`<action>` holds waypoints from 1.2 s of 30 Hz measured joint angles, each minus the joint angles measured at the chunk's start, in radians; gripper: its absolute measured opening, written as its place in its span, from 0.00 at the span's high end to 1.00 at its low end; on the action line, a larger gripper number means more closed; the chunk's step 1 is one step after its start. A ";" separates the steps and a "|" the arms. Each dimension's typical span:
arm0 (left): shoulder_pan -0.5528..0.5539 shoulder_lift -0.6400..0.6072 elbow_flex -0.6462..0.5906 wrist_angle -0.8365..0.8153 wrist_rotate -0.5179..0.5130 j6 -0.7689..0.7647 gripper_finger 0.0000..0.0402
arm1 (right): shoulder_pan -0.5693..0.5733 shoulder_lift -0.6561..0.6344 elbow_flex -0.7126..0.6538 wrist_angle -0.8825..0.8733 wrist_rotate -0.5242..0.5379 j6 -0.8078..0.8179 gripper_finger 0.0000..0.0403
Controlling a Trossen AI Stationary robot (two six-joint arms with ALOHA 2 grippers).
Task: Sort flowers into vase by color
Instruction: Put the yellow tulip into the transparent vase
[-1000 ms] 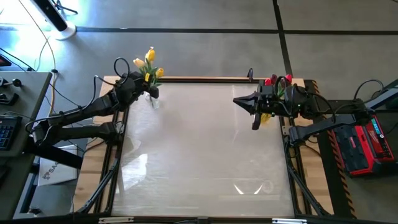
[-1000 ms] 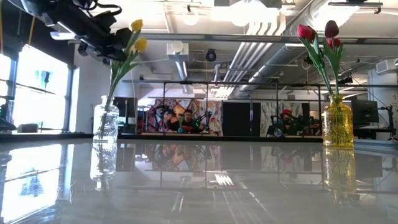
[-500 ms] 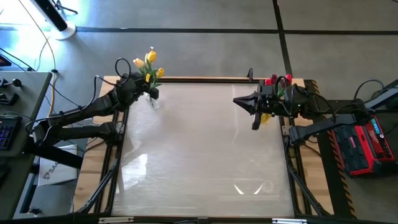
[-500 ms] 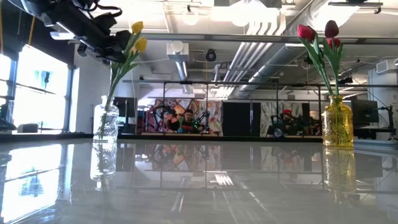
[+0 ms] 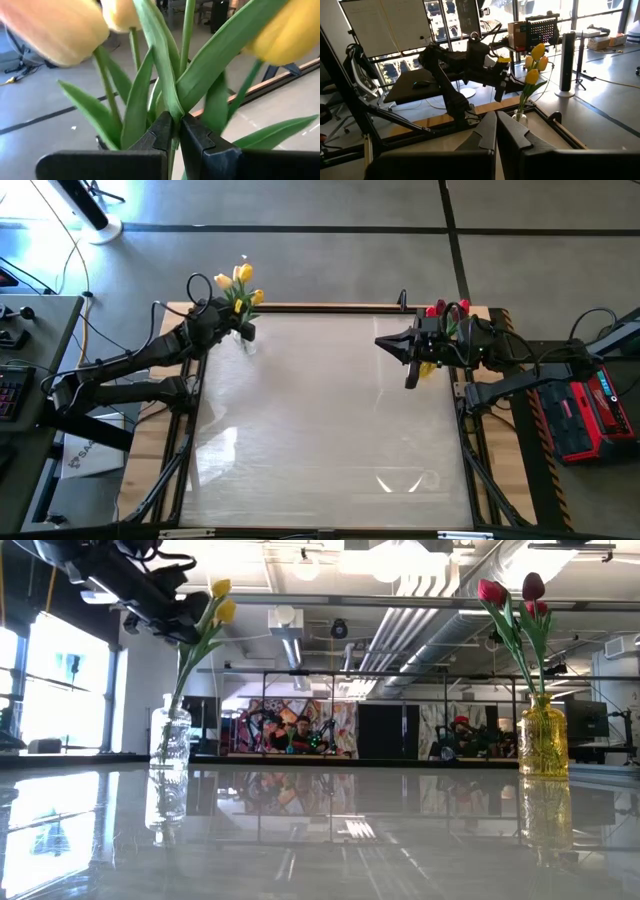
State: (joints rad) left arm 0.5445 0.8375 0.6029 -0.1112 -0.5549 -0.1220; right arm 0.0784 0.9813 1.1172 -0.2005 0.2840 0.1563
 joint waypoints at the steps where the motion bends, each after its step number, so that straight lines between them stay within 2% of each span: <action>1: 0.006 0.000 0.000 -0.008 0.003 -0.006 0.97 | 0.000 0.000 0.000 0.000 0.000 0.000 1.00; 9: 0.045 0.000 0.000 -0.041 0.080 -0.024 0.89 | 0.000 0.000 0.000 0.000 0.000 0.000 1.00; 20: 0.066 0.000 0.000 -0.102 0.083 0.062 0.74 | 0.000 0.000 0.000 0.000 0.000 0.000 1.00; 27: 0.071 0.001 -0.066 -0.122 0.103 0.051 0.72 | 0.000 0.000 0.000 0.000 0.000 0.000 1.00; 36: 0.071 -0.001 -0.071 -0.100 0.108 0.047 0.72 | 0.000 0.000 0.000 0.000 0.000 0.000 1.00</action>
State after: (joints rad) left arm 0.6159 0.8368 0.5323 -0.2113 -0.4469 -0.0753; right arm 0.0784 0.9813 1.1172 -0.2005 0.2840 0.1566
